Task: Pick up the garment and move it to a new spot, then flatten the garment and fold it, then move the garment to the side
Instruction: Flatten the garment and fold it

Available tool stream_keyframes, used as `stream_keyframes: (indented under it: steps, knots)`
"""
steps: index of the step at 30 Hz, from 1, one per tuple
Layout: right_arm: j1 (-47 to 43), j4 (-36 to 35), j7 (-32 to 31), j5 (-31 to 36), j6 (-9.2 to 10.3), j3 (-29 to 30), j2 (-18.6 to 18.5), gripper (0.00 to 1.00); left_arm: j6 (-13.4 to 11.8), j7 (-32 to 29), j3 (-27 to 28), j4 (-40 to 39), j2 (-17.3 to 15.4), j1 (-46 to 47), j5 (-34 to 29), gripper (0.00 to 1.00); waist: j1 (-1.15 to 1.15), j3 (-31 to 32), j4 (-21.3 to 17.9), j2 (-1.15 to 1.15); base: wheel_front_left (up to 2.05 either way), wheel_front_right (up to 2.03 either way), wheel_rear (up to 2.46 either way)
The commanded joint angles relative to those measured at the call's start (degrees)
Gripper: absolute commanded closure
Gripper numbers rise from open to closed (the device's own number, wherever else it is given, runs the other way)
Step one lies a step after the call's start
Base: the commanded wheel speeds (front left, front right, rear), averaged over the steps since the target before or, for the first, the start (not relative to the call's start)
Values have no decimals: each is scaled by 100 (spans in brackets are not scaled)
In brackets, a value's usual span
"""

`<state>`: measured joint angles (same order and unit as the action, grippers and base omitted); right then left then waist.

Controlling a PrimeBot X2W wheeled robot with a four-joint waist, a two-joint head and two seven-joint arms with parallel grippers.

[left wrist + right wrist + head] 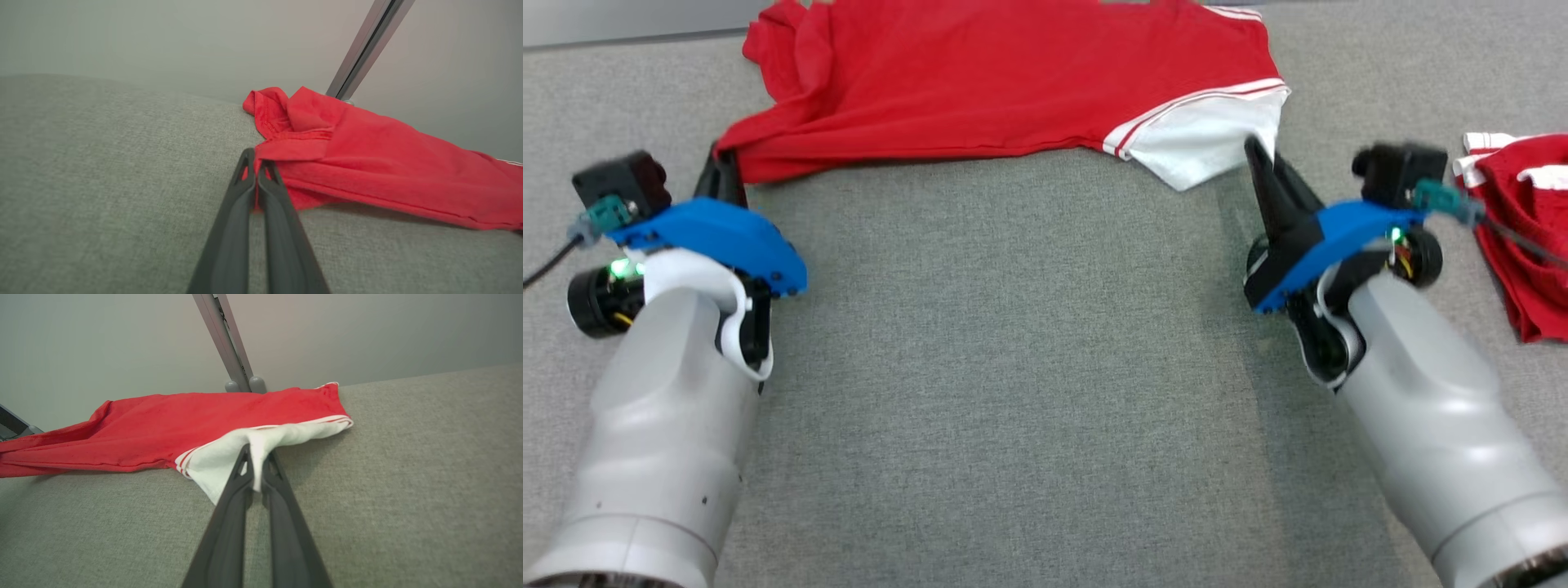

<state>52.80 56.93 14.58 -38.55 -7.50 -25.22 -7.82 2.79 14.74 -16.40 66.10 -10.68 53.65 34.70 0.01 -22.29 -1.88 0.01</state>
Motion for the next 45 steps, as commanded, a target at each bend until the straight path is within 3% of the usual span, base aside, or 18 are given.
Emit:
stream_keyframes:
  steps: [1,9,17,28,32,36,45]
  knots:
    - [-197,-85,47,-51,2,-17,-73,100,5,39,20,-25,-21,-124,-42,100,-1,44,-13,-1,0,0,0]
    - [-2006,-1883,63,59,2,461,-507,100,-202,48,643,-1791,-174,-1885,-465,100,-1,457,-70,-1,0,0,0]
    - [-4121,-3504,45,489,2,1048,-489,100,-624,49,1051,-3722,-103,-4008,-860,100,-1,904,-131,-1,0,0,0]
    - [-6422,-5912,-1527,1163,4,2224,64,100,-1528,-816,1296,-6470,-252,-6086,-806,100,-1,1221,-120,-1,0,0,0]
    - [-6794,-6627,-2101,1372,4,2473,221,100,-1713,-1246,1313,-7186,-355,-6498,-798,100,-1,1263,-118,-1,0,0,0]
    - [-6772,-6941,-2533,1484,4,2588,276,100,-1729,-1735,1216,-7500,-531,-6540,-794,100,-1,1238,-99,-1,0,0,0]
    - [-5768,-6554,-3223,1374,2,2475,-82,100,-1656,-2993,1049,-7251,-819,-5778,-550,100,-1,853,-87,-1,0,0,0]
